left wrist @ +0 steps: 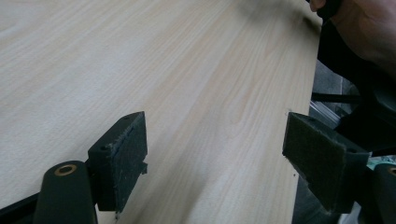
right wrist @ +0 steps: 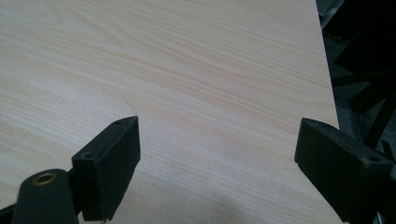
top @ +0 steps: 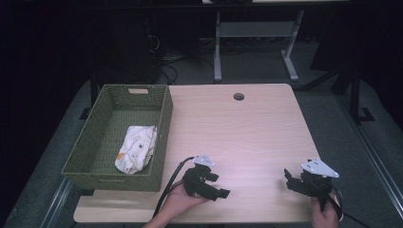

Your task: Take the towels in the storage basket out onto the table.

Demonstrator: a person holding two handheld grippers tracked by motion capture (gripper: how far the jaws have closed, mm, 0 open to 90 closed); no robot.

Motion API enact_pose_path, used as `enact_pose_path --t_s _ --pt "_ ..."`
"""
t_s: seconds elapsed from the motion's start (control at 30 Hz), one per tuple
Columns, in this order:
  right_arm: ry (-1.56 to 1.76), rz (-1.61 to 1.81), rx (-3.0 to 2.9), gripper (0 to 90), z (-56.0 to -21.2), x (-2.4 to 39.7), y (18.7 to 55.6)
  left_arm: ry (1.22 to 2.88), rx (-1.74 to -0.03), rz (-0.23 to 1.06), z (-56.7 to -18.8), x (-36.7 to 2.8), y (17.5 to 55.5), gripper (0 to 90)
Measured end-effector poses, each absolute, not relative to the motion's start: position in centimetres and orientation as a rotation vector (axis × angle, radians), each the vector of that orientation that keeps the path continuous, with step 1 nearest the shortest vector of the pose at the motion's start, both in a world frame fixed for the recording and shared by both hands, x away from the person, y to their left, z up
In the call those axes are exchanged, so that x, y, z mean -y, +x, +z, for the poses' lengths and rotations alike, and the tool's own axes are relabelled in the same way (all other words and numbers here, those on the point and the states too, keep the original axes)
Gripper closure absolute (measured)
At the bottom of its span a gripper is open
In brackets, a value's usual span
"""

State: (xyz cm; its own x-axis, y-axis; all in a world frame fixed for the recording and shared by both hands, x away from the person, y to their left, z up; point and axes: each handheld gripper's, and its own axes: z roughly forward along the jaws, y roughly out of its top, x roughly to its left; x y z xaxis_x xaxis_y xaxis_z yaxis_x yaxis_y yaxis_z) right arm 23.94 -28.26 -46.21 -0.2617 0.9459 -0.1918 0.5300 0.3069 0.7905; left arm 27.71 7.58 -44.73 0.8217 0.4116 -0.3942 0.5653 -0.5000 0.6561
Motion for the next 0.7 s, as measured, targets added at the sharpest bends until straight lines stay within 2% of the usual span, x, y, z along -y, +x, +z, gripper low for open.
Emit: enact_pose_path --t_s 0.3,0.7 --pt "1.305 0.8 -1.911 13.9 -46.2 28.2 23.7 2.175 -0.724 -0.236 -44.6 -7.3 28.2 21.4" --pt "1.325 0.789 -1.891 13.9 -46.2 28.6 23.5 2.093 -0.735 -0.315 -41.3 -7.1 30.8 22.3"
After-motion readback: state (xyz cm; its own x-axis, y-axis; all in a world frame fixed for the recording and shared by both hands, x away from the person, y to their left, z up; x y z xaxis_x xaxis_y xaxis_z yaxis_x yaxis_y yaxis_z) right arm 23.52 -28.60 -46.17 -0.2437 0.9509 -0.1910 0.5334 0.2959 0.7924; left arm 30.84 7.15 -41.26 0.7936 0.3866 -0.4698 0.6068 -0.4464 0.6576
